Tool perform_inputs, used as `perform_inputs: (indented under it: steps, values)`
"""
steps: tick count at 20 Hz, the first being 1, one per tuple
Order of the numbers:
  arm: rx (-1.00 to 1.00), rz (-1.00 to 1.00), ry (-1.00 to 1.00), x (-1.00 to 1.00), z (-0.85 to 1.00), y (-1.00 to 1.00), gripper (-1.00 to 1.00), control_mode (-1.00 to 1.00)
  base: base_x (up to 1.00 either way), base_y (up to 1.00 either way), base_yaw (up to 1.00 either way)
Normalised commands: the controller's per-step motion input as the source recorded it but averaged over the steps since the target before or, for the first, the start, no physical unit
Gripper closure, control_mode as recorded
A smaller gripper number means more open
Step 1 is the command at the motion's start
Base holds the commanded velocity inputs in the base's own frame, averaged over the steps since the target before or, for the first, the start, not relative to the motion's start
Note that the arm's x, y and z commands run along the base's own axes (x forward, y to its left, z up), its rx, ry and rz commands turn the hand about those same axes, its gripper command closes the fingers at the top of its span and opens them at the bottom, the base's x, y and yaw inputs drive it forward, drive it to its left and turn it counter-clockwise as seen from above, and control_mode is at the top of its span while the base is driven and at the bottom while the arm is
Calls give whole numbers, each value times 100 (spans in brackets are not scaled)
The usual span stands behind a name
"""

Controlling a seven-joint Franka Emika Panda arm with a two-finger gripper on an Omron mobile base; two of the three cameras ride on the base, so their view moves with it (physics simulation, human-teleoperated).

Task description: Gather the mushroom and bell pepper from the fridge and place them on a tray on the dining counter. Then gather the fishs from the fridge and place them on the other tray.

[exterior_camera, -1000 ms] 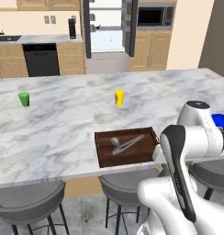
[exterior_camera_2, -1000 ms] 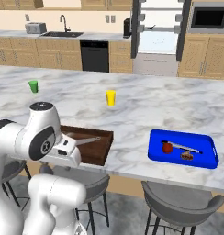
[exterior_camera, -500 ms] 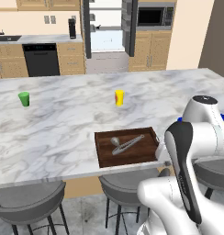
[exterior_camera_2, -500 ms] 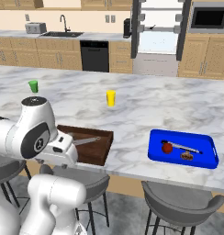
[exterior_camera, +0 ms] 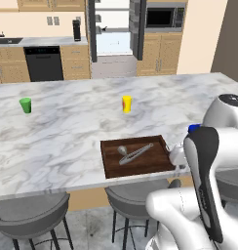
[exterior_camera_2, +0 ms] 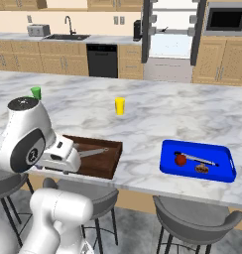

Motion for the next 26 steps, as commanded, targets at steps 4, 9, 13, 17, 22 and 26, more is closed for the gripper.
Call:
perform_inputs:
  steps: [4,9,13,17,22,26]
  values:
    - [0,0,-16,-28,21,0,-100,-100,0,0,0]
    - [0,0,-5,-21,1,0,-100,100,-14,-1,0]
    - [0,0,0,0,0,0,-100,100,-49,-27,0]
    - [0,0,0,0,0,0,-100,100,-49,-87,0]
    - [0,0,0,0,0,0,-100,100,-33,-100,0]
    - [0,0,0,0,0,0,-100,100,-23,-100,0]
